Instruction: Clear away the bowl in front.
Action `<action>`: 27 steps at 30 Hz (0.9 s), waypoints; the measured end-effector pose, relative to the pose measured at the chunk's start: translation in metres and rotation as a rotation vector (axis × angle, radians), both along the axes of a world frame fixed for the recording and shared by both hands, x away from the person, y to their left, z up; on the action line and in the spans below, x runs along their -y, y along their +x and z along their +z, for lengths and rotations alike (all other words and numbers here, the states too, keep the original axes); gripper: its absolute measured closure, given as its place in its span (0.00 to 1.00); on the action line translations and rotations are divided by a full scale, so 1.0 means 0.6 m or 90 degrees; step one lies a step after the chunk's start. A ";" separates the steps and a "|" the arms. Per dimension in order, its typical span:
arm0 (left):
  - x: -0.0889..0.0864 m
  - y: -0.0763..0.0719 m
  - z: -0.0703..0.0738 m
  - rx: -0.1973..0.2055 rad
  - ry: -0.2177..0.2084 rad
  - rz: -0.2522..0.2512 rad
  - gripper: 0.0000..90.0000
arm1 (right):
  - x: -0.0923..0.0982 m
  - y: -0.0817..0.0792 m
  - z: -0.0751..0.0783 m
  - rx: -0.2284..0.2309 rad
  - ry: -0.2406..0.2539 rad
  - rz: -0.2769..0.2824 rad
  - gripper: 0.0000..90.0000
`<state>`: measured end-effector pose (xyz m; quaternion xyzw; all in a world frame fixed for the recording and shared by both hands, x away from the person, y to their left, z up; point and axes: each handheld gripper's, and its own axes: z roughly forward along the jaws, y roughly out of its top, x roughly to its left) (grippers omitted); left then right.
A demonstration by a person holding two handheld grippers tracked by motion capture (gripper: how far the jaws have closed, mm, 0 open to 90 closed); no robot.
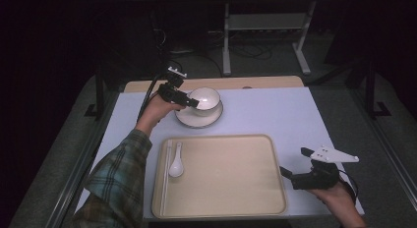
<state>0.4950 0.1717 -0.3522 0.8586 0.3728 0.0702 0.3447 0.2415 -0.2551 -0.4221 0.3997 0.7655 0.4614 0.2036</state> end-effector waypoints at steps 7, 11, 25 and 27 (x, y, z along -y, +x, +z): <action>0.012 0.029 -0.010 -0.002 0.022 0.030 0.32 | 0.001 -0.001 0.000 -0.001 0.003 0.000 0.00; 0.015 0.048 -0.023 -0.015 0.034 0.053 0.32 | 0.001 -0.001 0.001 -0.001 0.005 -0.002 0.00; 0.024 0.087 -0.075 -0.069 0.065 0.101 0.38 | 0.001 -0.002 0.001 0.000 0.008 0.001 0.00; 0.025 0.090 -0.081 -0.075 0.068 0.107 0.41 | 0.001 -0.002 0.001 0.001 0.009 0.001 0.00</action>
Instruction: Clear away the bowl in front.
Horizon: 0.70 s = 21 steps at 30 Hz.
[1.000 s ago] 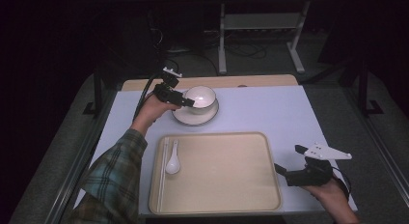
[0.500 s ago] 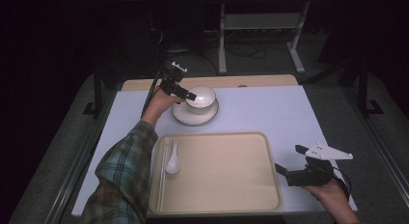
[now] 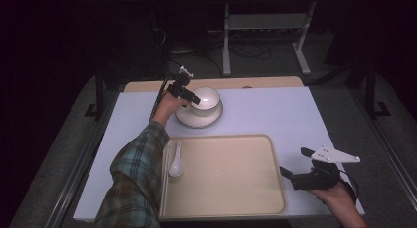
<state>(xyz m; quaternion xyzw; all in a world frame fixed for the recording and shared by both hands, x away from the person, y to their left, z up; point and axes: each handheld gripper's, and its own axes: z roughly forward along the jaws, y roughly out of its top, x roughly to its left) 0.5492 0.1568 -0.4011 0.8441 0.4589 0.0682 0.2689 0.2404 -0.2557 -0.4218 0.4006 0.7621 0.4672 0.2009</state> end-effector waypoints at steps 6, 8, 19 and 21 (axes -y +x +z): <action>0.004 0.005 -0.012 -0.021 0.008 0.008 0.50 | 0.000 0.000 0.000 -0.002 0.001 0.001 0.00; 0.004 0.006 -0.015 -0.030 0.009 0.007 0.52 | 0.000 0.000 0.000 -0.001 0.003 0.000 0.00; 0.005 0.011 -0.023 -0.068 -0.009 0.019 0.73 | 0.001 0.001 0.000 -0.003 0.004 -0.001 0.00; 0.005 0.013 -0.021 -0.078 -0.012 0.026 0.75 | 0.002 0.001 0.000 -0.003 0.005 -0.001 0.00</action>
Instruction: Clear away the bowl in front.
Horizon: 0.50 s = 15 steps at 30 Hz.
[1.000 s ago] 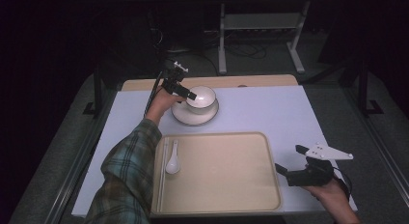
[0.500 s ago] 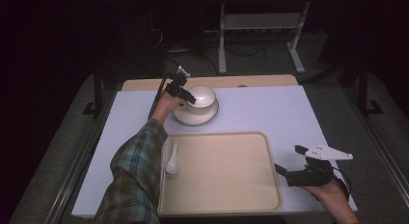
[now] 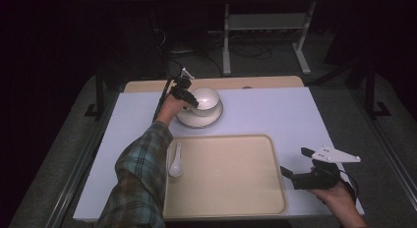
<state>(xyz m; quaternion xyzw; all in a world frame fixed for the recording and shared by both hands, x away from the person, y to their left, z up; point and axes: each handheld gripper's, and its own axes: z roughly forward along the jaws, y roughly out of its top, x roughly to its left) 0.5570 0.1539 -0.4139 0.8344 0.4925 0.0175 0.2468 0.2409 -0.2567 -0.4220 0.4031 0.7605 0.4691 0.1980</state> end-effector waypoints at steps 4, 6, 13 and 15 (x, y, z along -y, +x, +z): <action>-0.002 0.005 0.005 -0.017 -0.004 0.008 0.80 | 0.000 0.000 0.000 0.000 0.000 -0.001 0.00; -0.005 0.007 0.006 -0.025 -0.016 0.017 0.83 | 0.001 0.000 0.000 0.000 0.000 -0.001 0.00; -0.006 0.006 0.014 -0.034 -0.040 0.015 0.91 | 0.002 0.001 0.000 0.001 0.001 -0.003 0.00; -0.007 0.005 0.015 -0.034 -0.039 0.013 0.91 | 0.002 0.001 0.000 0.001 0.001 -0.003 0.00</action>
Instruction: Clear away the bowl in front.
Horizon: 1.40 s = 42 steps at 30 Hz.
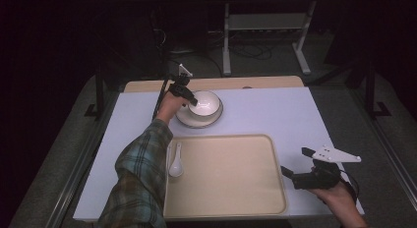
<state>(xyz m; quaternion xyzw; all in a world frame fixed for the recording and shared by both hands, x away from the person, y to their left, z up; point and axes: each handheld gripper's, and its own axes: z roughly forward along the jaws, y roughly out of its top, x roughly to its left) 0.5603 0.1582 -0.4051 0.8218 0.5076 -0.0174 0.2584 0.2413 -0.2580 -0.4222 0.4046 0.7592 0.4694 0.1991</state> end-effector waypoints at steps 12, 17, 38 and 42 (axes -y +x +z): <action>-0.010 -0.012 0.029 0.024 -0.020 -0.007 0.91 | -0.002 0.000 0.000 -0.001 -0.001 0.000 0.00; -0.016 -0.028 0.048 0.028 -0.017 -0.027 0.91 | -0.002 0.000 0.000 0.000 -0.001 -0.001 0.00; -0.030 -0.112 0.071 0.006 -0.022 -0.112 0.91 | -0.005 0.000 0.001 0.001 -0.001 0.000 0.00; -0.023 -0.132 0.072 0.003 -0.020 -0.133 0.91 | -0.004 0.000 0.001 0.002 0.000 -0.001 0.00</action>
